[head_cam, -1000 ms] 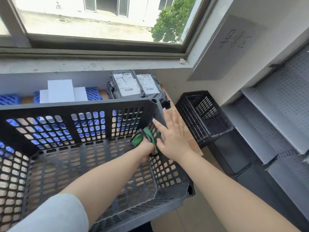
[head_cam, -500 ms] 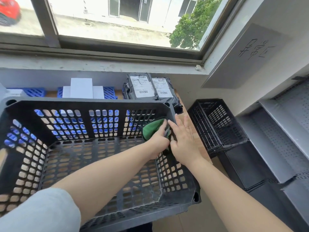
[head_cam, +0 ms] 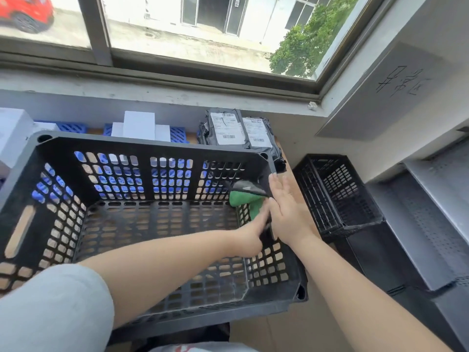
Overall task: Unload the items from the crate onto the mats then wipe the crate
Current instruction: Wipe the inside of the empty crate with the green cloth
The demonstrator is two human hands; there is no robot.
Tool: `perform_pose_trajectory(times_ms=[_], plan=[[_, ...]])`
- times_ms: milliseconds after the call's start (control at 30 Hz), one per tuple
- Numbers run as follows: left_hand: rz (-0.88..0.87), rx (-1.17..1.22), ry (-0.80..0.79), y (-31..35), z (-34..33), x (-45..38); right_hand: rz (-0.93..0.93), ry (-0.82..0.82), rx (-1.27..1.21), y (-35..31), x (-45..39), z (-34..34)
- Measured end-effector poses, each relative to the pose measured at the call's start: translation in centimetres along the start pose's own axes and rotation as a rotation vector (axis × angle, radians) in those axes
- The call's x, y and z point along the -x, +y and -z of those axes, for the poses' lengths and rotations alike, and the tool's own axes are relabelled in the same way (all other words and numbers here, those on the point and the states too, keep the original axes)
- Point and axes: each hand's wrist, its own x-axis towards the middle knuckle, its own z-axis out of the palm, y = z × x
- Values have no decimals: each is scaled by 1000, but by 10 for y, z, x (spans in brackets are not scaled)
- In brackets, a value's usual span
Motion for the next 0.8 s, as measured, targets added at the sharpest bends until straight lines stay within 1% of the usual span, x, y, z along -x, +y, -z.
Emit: perform_pose_trajectory(times_ms=[67, 100, 200, 267, 300, 367, 433, 500, 533, 600, 667, 700, 767, 800], plan=[[32, -131, -151, -5, -18, 17, 4, 4, -6, 1, 0, 0], [30, -198, -199, -5, -22, 24, 3, 4, -7, 2, 0, 0], [35, -281, -304, -9, 4, 36, 1, -11, -6, 3, -1, -4], [42, -350, -458, -4, 11, 46, 0, -10, -2, 5, -2, -7], [45, -353, -527, -3, 6, 53, 1, -8, -1, 6, -2, -8], [91, -282, -533, -3, -10, 63, -5, 2, -8, 5, -3, -8], [240, -51, -429, 0, -4, 67, -4, 6, -19, 6, -4, -8], [345, 243, -231, -3, 24, 59, -3, 0, -26, 6, -3, -8], [384, 327, -113, -7, 41, 50, -5, -2, -28, 7, -3, -8], [400, 427, 67, -6, 77, 35, -6, 1, -29, 7, -3, -7], [359, 612, 270, 7, 98, 22, -9, 1, -45, 7, -2, -7], [358, 689, 357, 14, 98, 15, -4, 2, -49, 7, -1, -7], [423, 708, 525, 18, 88, -9, -5, 1, -53, 7, -1, -7], [443, 762, 539, 15, 79, -20, 10, -1, -42, 8, -1, -8]])
